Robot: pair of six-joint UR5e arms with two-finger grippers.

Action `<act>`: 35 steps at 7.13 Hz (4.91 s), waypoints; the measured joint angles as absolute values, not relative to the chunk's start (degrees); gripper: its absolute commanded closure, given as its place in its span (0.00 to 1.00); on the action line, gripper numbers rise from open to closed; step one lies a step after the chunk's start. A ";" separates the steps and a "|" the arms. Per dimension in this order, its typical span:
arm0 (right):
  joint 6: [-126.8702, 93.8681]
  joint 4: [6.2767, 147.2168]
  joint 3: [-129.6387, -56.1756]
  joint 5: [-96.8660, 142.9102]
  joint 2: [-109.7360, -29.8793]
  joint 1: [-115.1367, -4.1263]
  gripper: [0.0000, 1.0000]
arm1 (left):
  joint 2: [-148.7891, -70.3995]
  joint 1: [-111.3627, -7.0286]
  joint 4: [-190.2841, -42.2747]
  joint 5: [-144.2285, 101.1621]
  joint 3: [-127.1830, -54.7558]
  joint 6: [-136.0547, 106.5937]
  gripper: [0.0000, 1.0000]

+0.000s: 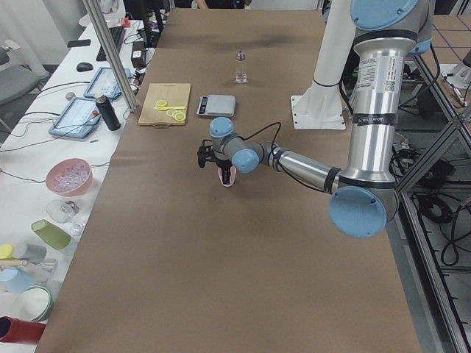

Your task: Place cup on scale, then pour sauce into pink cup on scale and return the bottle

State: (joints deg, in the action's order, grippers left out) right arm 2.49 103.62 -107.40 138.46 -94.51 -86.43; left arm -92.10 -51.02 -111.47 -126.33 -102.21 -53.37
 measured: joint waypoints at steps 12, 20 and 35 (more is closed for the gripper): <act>1.73 103.52 -109.39 138.58 -92.60 -86.61 0.00 | -138.78 -37.42 -88.92 -122.10 -89.58 -89.87 1.00; 0.86 99.50 -114.46 138.58 -89.06 -86.80 0.00 | -143.36 -35.87 -95.44 -117.42 -80.07 -90.87 1.00; -38.71 58.78 -131.11 124.42 -103.42 -63.63 0.00 | -122.01 -46.65 -92.05 -124.21 -102.75 -82.04 0.02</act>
State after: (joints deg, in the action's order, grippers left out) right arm -38.71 58.78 -131.11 124.42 -103.42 -63.63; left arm -122.01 -46.65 -92.05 -124.21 -102.75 -82.04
